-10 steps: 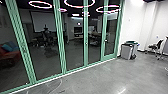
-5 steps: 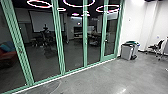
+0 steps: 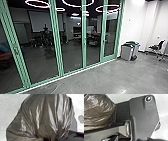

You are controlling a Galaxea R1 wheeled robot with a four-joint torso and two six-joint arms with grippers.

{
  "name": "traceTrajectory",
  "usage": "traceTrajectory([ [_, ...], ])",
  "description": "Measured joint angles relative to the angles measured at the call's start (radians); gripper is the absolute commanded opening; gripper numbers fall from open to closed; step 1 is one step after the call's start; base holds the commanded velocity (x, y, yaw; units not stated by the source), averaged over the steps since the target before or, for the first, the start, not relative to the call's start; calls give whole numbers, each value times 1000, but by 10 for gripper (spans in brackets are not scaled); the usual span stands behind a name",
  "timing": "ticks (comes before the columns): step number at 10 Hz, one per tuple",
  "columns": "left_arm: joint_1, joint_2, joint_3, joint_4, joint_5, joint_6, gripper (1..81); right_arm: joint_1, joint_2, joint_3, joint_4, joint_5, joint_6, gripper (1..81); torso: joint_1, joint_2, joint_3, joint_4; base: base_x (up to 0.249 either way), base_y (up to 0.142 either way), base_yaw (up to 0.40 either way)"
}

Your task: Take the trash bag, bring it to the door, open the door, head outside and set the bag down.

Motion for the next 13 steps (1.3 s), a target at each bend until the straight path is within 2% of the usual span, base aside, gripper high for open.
traceTrajectory([
  [13, -1, 0, 0, 0, -1, 0, 10, 1, 3, 0, 0, 0, 0, 811, 0, 0, 0, 0, 136, -77, 0],
])
